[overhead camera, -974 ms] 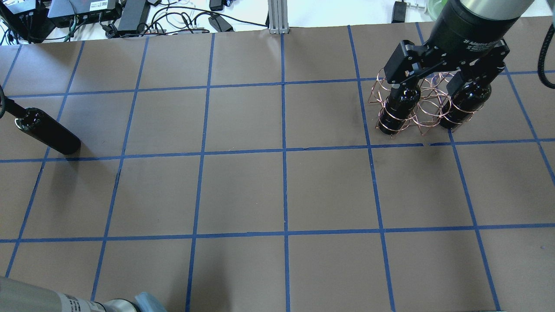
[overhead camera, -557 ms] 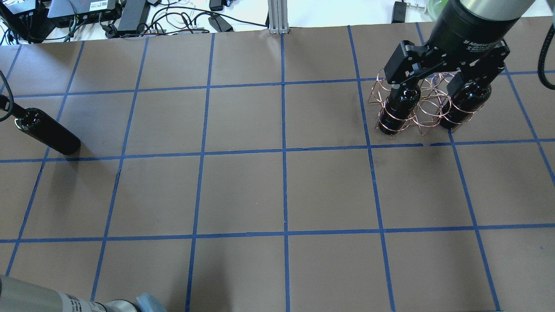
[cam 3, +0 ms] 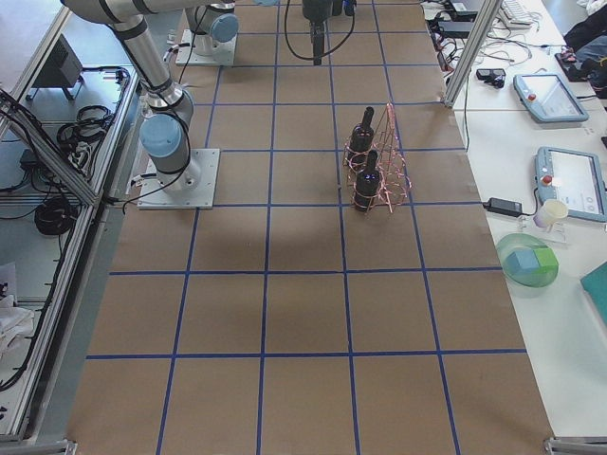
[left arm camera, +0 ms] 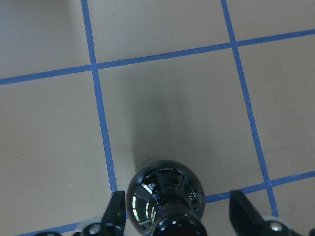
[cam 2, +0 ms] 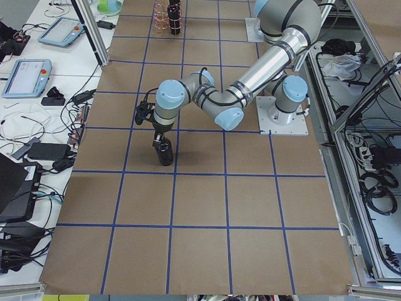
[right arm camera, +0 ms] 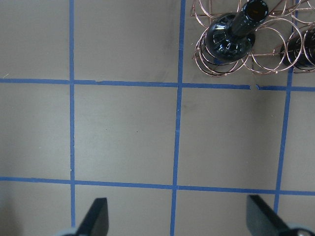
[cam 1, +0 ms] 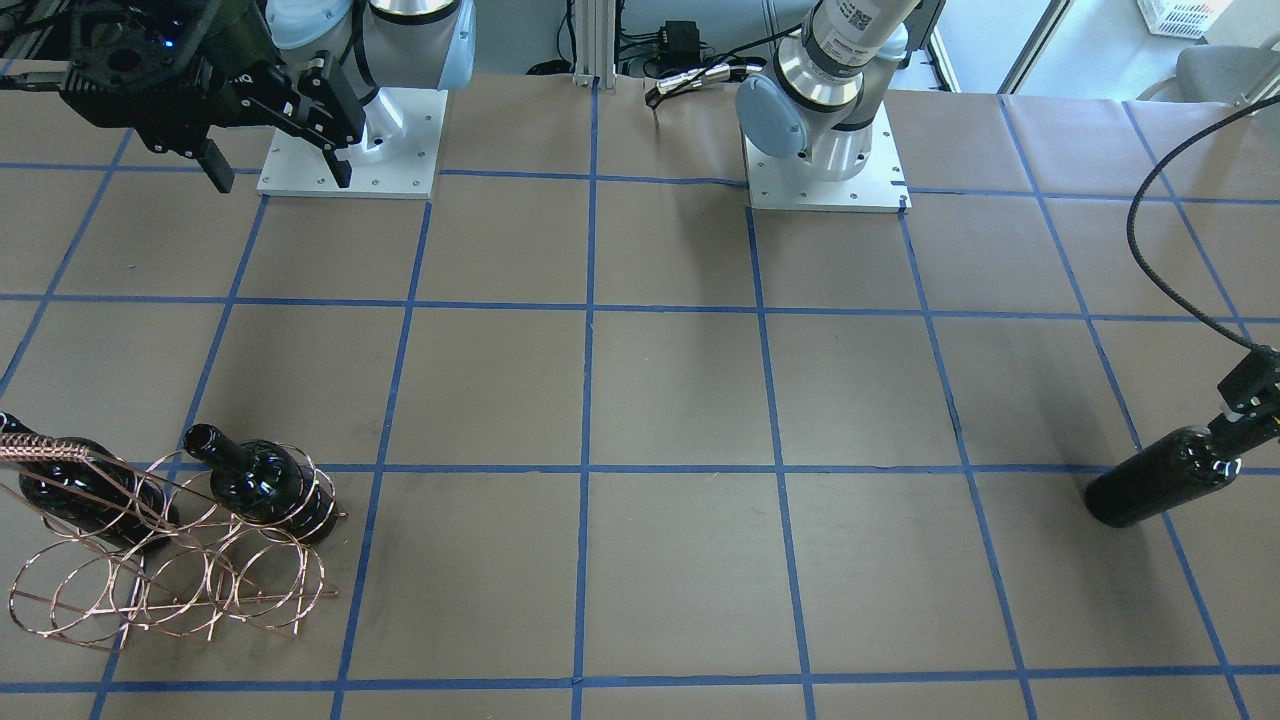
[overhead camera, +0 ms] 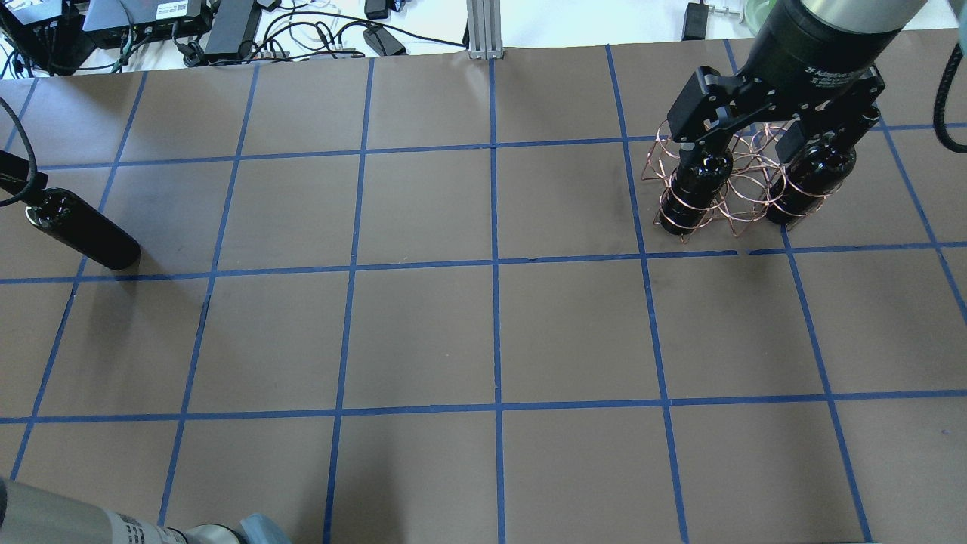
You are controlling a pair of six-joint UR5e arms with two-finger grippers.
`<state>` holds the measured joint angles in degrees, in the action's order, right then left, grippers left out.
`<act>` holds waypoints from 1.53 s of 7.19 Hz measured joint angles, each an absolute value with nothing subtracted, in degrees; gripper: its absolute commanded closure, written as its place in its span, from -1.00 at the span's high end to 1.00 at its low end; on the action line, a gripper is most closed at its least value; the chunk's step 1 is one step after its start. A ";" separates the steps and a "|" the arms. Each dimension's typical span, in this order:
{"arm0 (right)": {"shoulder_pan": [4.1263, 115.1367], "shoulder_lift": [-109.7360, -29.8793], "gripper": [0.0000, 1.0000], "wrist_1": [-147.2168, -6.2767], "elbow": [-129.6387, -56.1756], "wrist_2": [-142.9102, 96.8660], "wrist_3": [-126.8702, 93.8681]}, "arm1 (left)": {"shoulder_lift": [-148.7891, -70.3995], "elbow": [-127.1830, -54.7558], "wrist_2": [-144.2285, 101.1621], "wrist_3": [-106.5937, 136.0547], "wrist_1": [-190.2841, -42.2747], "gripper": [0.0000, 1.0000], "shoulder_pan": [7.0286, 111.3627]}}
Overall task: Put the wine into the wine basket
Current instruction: 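Close the left gripper on the black wine bottle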
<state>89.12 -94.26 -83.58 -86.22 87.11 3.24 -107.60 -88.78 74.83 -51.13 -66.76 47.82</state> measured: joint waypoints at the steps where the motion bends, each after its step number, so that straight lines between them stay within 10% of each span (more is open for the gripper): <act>1: 89.12 -94.26 1.00 -83.62 -86.22 87.20 3.36 | -107.79 -88.81 74.71 -51.14 -66.80 0.35 47.82; 11: 89.12 -94.40 1.00 -83.77 -86.22 87.12 3.57 | -107.31 -88.86 76.52 -50.40 -69.37 0.35 47.73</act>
